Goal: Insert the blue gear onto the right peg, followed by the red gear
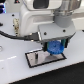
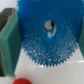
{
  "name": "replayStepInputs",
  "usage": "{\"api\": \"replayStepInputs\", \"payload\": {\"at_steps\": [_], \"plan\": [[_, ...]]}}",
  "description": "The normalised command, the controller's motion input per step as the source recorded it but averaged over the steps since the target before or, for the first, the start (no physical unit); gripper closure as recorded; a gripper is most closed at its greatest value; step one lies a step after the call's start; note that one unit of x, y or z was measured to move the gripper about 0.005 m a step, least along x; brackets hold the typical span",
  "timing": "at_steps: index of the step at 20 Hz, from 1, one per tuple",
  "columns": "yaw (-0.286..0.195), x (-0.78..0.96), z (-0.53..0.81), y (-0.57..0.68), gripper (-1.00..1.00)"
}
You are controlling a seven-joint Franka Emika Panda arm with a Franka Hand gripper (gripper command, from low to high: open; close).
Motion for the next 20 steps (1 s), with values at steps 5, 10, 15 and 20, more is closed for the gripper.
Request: {"api": "replayStepInputs", "payload": {"at_steps": [5,10,15,20], "plan": [[0.000,0.06,0.19,-0.22,1.00],[0.000,0.14,0.00,-0.08,1.00],[0.000,0.15,-0.08,-0.04,1.00],[0.000,0.12,-0.16,0.01,1.00]]}}
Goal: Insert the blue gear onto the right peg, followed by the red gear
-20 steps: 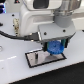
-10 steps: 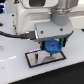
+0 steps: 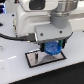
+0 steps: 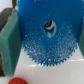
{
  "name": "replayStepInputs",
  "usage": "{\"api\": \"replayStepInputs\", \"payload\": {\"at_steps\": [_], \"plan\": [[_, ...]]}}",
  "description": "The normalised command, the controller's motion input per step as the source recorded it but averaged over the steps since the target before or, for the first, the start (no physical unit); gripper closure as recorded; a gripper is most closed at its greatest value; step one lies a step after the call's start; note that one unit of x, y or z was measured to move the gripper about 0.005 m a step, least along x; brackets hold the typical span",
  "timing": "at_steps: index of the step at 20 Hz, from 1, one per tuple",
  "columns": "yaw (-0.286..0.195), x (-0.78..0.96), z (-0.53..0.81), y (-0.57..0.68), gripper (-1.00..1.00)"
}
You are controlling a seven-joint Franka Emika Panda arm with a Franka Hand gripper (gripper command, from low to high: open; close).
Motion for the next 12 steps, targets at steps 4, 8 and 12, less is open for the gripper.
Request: {"api": "replayStepInputs", "payload": {"at_steps": [4,8,12], "plan": [[0.000,0.10,0.32,0.01,1.00],[0.000,0.01,0.31,0.01,1.00],[0.000,0.05,0.21,0.00,1.00]]}}
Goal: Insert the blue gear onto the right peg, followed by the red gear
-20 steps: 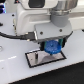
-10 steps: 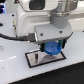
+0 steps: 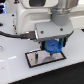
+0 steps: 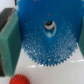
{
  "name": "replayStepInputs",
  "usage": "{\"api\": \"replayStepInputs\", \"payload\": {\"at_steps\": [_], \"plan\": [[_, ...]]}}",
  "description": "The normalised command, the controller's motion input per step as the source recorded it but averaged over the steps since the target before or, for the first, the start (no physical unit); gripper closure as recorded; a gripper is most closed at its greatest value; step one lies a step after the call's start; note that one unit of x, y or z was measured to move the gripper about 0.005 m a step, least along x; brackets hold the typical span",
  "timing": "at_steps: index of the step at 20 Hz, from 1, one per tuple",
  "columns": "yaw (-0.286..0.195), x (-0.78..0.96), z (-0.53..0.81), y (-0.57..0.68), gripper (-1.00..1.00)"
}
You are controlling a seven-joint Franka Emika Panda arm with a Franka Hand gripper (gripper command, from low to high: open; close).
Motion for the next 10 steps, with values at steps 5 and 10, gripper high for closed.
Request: {"api": "replayStepInputs", "payload": {"at_steps": [5,10], "plan": [[0.000,0.16,-0.08,-0.01,1.00],[0.000,0.25,-0.21,0.00,1.00]]}}
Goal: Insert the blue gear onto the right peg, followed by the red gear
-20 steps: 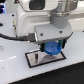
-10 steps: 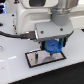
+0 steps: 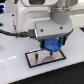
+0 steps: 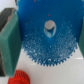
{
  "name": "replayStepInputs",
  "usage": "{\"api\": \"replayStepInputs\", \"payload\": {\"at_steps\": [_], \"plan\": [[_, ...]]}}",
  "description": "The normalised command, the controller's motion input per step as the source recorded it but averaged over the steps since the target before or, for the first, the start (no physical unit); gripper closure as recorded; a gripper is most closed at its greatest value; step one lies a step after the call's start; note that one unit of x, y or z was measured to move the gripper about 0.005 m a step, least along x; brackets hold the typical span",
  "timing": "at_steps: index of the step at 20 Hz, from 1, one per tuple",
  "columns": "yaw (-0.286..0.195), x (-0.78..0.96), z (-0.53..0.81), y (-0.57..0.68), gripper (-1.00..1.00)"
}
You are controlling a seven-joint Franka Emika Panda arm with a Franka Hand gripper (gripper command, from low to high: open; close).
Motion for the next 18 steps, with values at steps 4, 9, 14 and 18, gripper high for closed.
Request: {"api": "replayStepInputs", "payload": {"at_steps": [4,9,14,18], "plan": [[0.000,0.23,-0.25,-0.02,1.00],[0.000,0.28,-0.21,0.00,1.00],[0.000,0.23,0.16,0.00,1.00],[0.000,0.29,0.45,0.00,1.00]]}}
